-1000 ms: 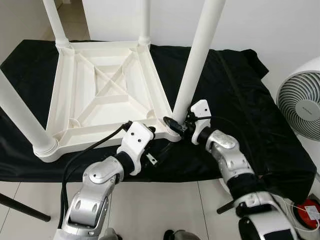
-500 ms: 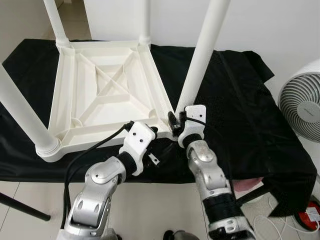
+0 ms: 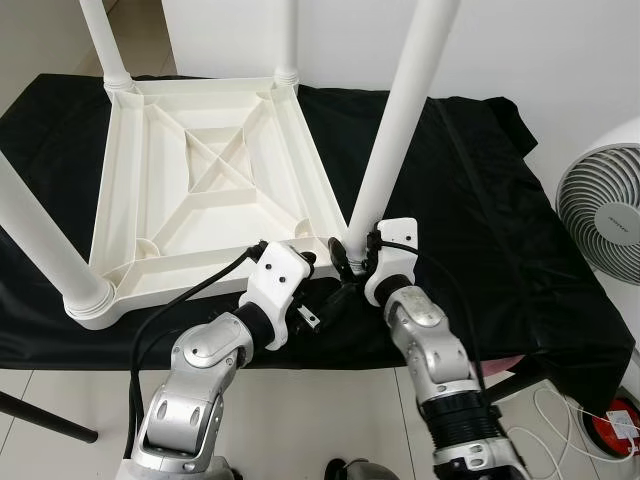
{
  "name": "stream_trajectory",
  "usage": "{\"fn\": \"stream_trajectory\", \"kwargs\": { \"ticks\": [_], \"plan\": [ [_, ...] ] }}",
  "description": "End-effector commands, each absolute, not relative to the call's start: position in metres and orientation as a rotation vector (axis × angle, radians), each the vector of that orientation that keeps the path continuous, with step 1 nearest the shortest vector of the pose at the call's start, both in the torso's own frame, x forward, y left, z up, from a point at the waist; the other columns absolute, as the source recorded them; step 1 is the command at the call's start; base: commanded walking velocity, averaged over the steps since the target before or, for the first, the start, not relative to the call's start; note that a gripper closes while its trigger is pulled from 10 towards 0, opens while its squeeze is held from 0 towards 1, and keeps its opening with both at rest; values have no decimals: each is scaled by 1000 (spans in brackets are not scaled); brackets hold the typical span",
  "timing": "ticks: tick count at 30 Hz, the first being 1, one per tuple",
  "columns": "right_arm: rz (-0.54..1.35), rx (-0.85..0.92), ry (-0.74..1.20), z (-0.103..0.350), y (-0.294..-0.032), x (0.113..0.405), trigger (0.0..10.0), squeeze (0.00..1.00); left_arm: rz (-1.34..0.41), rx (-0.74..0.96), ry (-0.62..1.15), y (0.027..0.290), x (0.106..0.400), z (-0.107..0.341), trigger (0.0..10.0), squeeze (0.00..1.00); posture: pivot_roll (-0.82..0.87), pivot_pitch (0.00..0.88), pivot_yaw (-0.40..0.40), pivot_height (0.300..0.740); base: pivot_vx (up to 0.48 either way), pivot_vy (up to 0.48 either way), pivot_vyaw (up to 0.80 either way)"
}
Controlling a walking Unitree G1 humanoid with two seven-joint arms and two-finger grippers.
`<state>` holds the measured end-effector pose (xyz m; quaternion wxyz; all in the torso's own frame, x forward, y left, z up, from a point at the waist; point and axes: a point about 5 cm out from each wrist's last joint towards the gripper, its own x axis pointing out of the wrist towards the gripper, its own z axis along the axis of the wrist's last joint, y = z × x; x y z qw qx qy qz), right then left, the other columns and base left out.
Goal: Building children table
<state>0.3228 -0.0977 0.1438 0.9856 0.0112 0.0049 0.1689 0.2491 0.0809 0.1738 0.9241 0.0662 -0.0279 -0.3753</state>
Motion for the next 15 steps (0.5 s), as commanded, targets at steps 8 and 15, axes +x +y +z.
{"fn": "stream_trajectory", "kwargs": {
  "ticks": [8,15],
  "plan": [
    [529,-6,-23,154,-104,332,10000,0,-651,141,-43,89,253,172,10000,0,-15,60,-58,740,0,0,0],
    [780,-159,-78,164,-104,337,10000,0,-656,143,-48,88,254,173,10000,0,-10,52,-57,740,0,0,0]
  ]
}}
